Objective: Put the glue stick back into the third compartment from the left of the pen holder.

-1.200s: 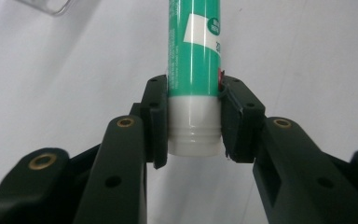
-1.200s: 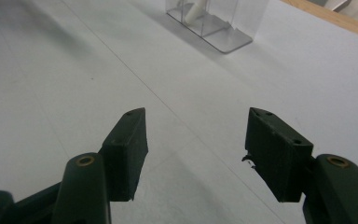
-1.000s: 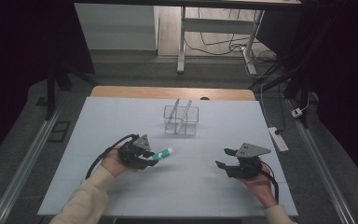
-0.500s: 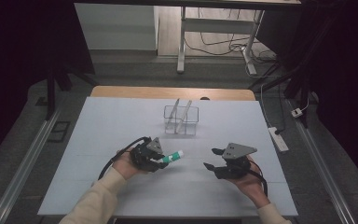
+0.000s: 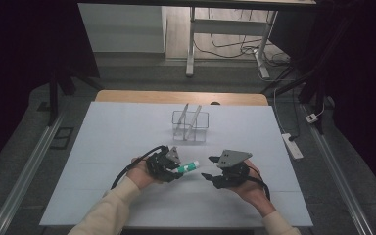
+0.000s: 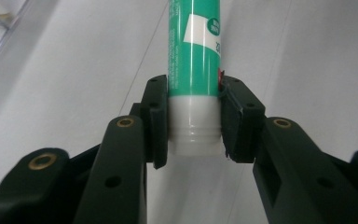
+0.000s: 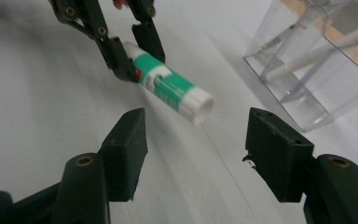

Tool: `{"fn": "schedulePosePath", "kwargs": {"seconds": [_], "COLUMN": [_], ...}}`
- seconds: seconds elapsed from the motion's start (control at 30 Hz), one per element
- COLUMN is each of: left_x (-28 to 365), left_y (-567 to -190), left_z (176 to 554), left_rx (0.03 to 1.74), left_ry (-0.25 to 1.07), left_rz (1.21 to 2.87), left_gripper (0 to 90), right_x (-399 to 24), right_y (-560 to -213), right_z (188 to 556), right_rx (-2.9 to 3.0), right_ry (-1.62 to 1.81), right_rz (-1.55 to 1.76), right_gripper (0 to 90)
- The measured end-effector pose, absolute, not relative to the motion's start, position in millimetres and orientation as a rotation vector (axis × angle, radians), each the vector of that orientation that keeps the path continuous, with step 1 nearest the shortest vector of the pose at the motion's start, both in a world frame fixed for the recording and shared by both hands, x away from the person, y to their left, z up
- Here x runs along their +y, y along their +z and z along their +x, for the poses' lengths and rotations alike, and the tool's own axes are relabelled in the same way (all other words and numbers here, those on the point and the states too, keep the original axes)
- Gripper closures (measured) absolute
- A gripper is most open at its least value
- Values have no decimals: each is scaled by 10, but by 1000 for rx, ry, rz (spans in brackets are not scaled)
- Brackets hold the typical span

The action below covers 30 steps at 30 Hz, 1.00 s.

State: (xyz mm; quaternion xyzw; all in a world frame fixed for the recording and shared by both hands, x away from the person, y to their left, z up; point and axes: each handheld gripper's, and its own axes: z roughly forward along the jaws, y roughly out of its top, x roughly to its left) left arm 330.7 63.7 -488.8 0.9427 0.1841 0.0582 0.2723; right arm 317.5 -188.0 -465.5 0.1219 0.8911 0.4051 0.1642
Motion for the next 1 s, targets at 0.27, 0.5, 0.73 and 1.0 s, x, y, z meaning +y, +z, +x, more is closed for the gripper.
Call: {"fn": "schedulePosePath", "kwargs": {"seconds": [0.27, 0.5, 0.73, 1.0], "left_x": [544, 504, 479, 503], "left_y": [-4909, -4921, -4907, -4820], "left_z": [3316, 3317, 3309, 3280], "left_rx": [482, 468, 454, 410], "left_ry": [126, 111, 102, 19], "left_rz": [2550, 2558, 2552, 2499], "left_gripper": [654, 654, 654, 654], "right_x": [-1657, -1540, -1467, -1396], "right_y": [-4658, -4715, -4790, -4863], "right_z": [3185, 3210, 3224, 3167], "right_rx": [2583, 2630, 2667, 2688], "right_ry": [1116, 1070, 1000, 858], "right_rz": [246, 193, 137, 46], "right_gripper": [380, 384, 409, 443]}}
